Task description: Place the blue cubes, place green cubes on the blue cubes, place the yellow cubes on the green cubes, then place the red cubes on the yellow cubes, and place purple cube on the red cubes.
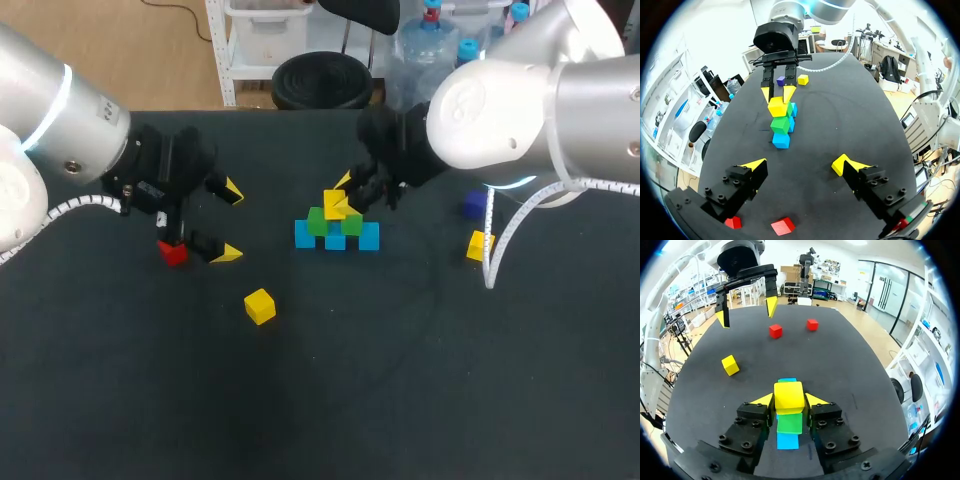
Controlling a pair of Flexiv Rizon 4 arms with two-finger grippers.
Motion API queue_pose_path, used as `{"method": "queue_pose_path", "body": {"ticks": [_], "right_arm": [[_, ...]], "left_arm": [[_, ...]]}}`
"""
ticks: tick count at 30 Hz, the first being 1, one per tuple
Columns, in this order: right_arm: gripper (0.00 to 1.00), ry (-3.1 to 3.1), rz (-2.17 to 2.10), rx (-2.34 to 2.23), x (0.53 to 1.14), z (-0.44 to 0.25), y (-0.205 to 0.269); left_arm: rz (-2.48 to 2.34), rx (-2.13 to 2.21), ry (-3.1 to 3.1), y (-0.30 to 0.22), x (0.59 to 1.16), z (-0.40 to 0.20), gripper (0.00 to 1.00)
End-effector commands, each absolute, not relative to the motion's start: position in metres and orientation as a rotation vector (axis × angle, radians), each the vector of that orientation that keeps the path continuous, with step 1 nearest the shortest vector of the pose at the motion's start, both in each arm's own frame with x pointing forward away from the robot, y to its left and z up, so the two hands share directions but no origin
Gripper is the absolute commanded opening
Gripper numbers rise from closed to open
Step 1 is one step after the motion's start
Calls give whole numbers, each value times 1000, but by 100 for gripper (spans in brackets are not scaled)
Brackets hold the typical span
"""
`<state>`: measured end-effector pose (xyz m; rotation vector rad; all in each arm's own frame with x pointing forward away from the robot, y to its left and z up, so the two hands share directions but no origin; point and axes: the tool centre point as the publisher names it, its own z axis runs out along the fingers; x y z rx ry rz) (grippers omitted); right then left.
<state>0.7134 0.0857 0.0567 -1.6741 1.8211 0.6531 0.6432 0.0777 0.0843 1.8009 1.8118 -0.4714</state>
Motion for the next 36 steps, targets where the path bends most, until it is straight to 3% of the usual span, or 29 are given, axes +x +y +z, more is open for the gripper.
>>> {"method": "queue_pose_path", "body": {"ticks": [1, 4, 13, 36], "right_arm": [[0, 1822, 653, -1676, 714, 57, 87], [0, 1823, 654, -1677, 715, 56, 87], [33, 1826, 654, -1681, 715, 56, 88], [38, 1834, 656, -1677, 718, 54, 86]], "left_arm": [[-473, 1800, 1806, 79, 643, 83, 100], [-473, 1800, 1806, 79, 643, 83, 100], [-473, 1800, 1806, 79, 643, 83, 100], [-473, 1800, 1806, 79, 643, 83, 100]]}}
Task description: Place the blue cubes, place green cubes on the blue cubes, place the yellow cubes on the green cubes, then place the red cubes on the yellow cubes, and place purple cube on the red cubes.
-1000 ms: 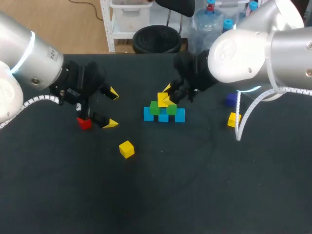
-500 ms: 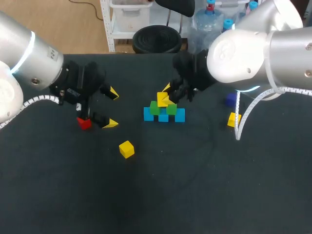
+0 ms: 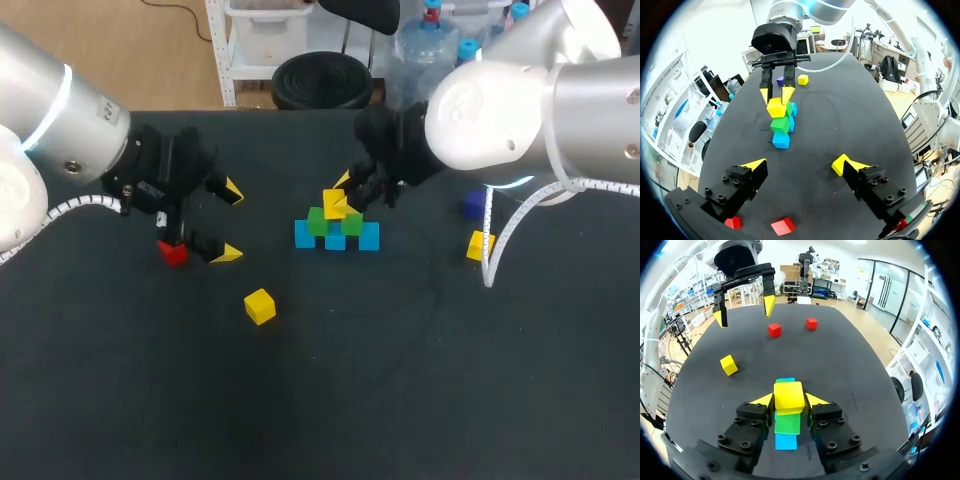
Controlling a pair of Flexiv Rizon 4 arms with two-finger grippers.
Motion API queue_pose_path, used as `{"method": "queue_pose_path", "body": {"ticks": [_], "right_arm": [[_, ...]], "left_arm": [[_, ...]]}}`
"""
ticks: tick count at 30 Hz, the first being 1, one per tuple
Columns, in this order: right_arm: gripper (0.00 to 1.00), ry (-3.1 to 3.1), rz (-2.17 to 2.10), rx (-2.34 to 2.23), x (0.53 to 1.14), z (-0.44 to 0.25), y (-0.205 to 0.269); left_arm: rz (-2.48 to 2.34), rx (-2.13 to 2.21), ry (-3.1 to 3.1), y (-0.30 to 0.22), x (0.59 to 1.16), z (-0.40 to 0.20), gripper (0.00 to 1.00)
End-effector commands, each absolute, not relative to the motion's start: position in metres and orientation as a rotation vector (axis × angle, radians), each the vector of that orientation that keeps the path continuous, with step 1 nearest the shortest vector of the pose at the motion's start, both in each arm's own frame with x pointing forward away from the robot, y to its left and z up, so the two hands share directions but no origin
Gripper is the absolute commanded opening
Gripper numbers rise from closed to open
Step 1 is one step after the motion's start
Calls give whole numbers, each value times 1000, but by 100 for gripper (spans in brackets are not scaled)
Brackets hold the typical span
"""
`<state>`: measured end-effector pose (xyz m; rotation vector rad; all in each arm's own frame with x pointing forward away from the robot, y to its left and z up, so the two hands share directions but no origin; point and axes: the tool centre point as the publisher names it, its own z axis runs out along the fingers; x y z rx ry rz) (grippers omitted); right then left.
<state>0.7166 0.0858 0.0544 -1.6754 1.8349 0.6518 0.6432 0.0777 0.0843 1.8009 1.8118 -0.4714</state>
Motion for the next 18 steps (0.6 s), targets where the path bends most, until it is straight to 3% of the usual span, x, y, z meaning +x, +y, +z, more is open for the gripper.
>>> {"method": "queue_pose_path", "body": {"ticks": [1, 18], "right_arm": [[38, 1834, 656, -1678, 718, 54, 86], [39, 1836, 659, -1678, 719, 53, 88]], "left_arm": [[-473, 1800, 1806, 79, 643, 83, 100], [-473, 1800, 1806, 79, 643, 83, 100]]}}
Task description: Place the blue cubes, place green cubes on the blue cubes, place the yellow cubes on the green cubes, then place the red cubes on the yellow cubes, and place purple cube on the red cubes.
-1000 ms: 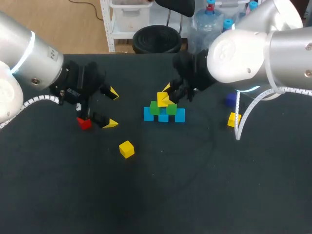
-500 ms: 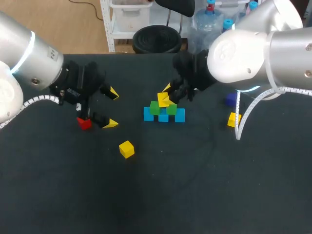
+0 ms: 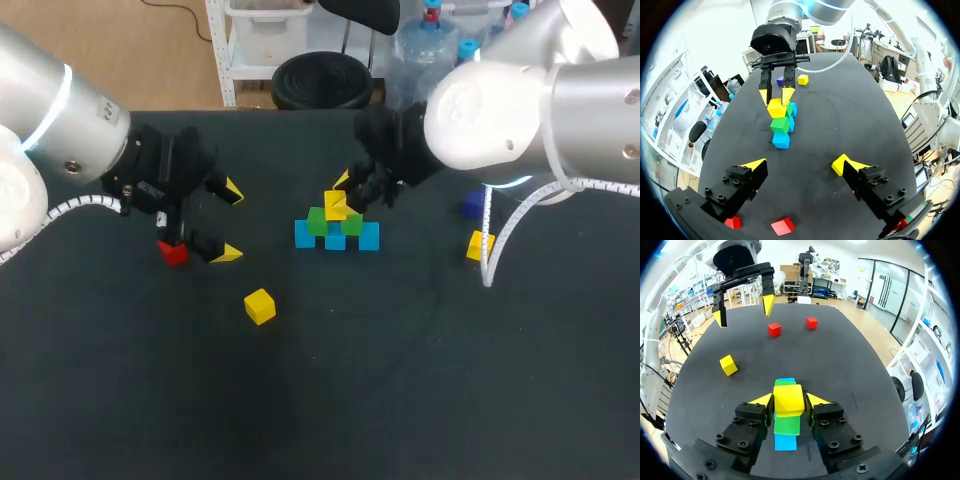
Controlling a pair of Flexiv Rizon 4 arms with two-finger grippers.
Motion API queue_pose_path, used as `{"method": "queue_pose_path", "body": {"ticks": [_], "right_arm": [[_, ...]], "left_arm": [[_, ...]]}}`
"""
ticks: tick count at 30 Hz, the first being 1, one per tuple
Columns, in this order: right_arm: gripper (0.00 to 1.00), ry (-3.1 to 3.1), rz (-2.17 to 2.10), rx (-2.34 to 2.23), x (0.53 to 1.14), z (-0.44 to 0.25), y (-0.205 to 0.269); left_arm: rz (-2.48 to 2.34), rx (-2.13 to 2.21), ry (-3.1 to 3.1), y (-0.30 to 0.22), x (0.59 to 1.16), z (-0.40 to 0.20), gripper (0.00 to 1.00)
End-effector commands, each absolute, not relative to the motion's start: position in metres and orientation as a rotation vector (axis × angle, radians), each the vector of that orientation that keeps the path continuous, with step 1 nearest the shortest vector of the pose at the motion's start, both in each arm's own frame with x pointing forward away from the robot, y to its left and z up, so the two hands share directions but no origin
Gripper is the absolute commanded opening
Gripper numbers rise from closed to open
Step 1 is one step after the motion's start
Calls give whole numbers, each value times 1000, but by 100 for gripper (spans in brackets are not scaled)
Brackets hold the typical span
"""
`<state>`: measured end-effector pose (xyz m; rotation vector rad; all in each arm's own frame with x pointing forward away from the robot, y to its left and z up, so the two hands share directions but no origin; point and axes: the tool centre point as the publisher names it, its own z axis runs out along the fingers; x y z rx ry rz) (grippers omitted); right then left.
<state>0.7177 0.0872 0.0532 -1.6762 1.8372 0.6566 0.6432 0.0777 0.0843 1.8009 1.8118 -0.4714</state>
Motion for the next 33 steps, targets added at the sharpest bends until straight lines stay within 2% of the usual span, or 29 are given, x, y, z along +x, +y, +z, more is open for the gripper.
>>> {"method": "queue_pose_path", "body": {"ticks": [1, 5, 9, 10, 11, 12, 14, 15, 16, 17, 26, 33], "right_arm": [[40, 1836, 658, -1677, 719, 53, 88], [42, 1836, 656, -1676, 720, 53, 88], [49, 1834, 656, -1677, 720, 54, 88], [60, 1834, 656, -1678, 720, 54, 88], [64, 1833, 657, -1679, 720, 54, 88], [49, 1832, 657, -1679, 720, 54, 88], [51, 1831, 658, -1680, 720, 55, 88], [65, 1830, 658, -1680, 720, 56, 88], [96, 1830, 658, -1680, 719, 56, 88], [100, 1831, 657, -1680, 720, 56, 87], [100, 1810, 671, -1649, 714, 73, 77], [100, 1804, 639, -1586, 709, 93, 51]], "left_arm": [[-473, 1800, 1806, 79, 643, 83, 100], [-473, 1800, 1806, 79, 643, 83, 100], [-473, 1800, 1806, 79, 643, 83, 100], [-473, 1800, 1806, 79, 643, 83, 100], [-473, 1800, 1806, 79, 643, 83, 100], [-473, 1800, 1806, 79, 643, 83, 100], [-473, 1800, 1806, 79, 643, 83, 100], [-473, 1800, 1806, 79, 643, 83, 100], [-473, 1800, 1806, 79, 643, 83, 100], [-473, 1800, 1806, 79, 643, 83, 100], [-473, 1800, 1806, 79, 643, 83, 100], [-473, 1800, 1806, 79, 643, 83, 100]]}}
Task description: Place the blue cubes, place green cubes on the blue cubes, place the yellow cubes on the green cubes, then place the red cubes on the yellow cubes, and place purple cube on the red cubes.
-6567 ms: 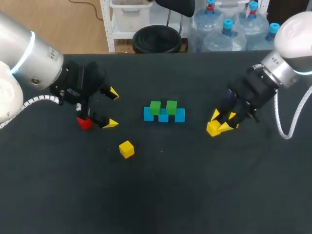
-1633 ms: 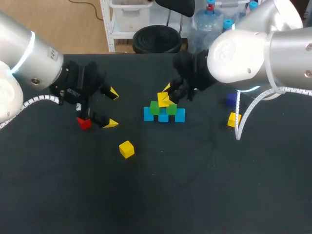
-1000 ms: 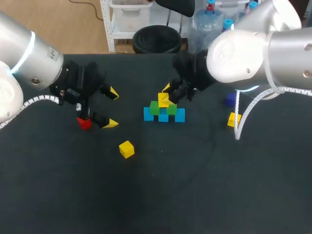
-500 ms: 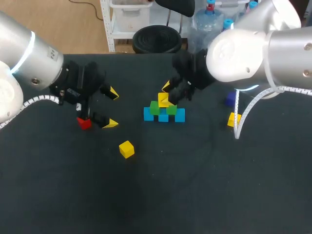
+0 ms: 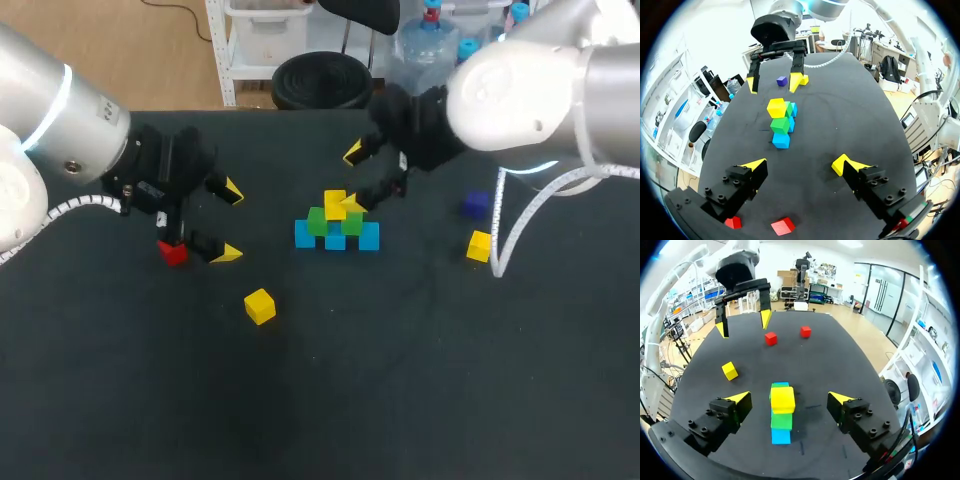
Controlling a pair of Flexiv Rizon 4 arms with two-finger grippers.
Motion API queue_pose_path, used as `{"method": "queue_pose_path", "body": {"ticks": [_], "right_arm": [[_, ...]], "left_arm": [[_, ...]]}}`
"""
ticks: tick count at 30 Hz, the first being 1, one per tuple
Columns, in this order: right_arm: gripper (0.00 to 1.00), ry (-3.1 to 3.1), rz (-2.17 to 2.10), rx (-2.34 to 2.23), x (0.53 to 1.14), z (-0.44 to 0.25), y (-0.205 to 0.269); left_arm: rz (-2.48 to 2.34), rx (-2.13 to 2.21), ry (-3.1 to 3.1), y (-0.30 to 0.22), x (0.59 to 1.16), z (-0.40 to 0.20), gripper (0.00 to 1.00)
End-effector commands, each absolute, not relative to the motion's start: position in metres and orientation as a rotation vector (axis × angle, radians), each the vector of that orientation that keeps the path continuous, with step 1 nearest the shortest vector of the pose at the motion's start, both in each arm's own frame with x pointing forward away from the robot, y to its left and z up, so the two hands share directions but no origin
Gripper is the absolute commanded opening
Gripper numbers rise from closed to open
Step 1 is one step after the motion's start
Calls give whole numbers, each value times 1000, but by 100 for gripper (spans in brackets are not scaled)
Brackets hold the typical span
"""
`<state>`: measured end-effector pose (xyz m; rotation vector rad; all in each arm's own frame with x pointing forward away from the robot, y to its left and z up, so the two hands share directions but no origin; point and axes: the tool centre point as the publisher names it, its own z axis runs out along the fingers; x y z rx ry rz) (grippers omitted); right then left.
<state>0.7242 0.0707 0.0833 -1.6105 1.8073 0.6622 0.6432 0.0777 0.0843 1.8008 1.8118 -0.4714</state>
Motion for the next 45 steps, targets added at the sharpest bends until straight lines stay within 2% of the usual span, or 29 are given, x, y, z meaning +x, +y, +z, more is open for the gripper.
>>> {"method": "queue_pose_path", "body": {"ticks": [1, 30, 45], "right_arm": [[100, 1802, 640, -1583, 708, 95, 47], [100, 1952, 633, -1335, 673, 68, -78], [100, 2028, 595, -1283, 661, 42, -115]], "left_arm": [[-473, 1800, 1806, 79, 643, 83, 100], [-473, 1800, 1806, 79, 643, 83, 100], [-473, 1800, 1806, 79, 643, 83, 100]]}}
